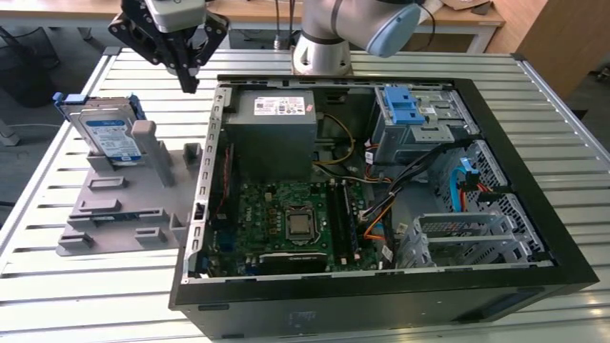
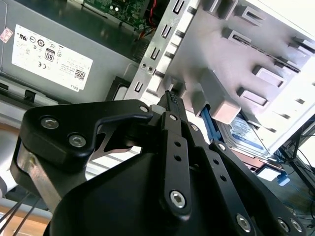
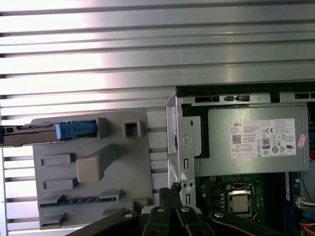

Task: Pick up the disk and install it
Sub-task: 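Reach for the disk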

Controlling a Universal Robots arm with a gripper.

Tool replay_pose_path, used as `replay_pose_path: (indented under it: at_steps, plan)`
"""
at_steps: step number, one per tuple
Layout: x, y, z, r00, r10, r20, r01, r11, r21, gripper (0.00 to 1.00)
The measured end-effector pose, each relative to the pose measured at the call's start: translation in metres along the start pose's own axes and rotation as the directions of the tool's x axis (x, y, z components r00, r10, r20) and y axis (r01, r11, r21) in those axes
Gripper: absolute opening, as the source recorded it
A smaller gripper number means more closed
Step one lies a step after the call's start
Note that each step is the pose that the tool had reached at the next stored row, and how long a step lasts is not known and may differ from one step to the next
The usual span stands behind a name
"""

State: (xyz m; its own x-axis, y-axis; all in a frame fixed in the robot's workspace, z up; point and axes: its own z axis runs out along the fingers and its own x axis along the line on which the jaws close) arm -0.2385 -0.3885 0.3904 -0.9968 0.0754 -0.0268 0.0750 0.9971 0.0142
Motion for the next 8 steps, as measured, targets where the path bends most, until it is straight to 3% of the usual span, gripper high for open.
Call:
replay_pose_path:
  at_steps: [8]
  plan:
    - [0.0073, -0.0002, -0.0001, 1.0000, 0.000, 0.0000, 0.000, 1.0000, 0.0000, 0.11]
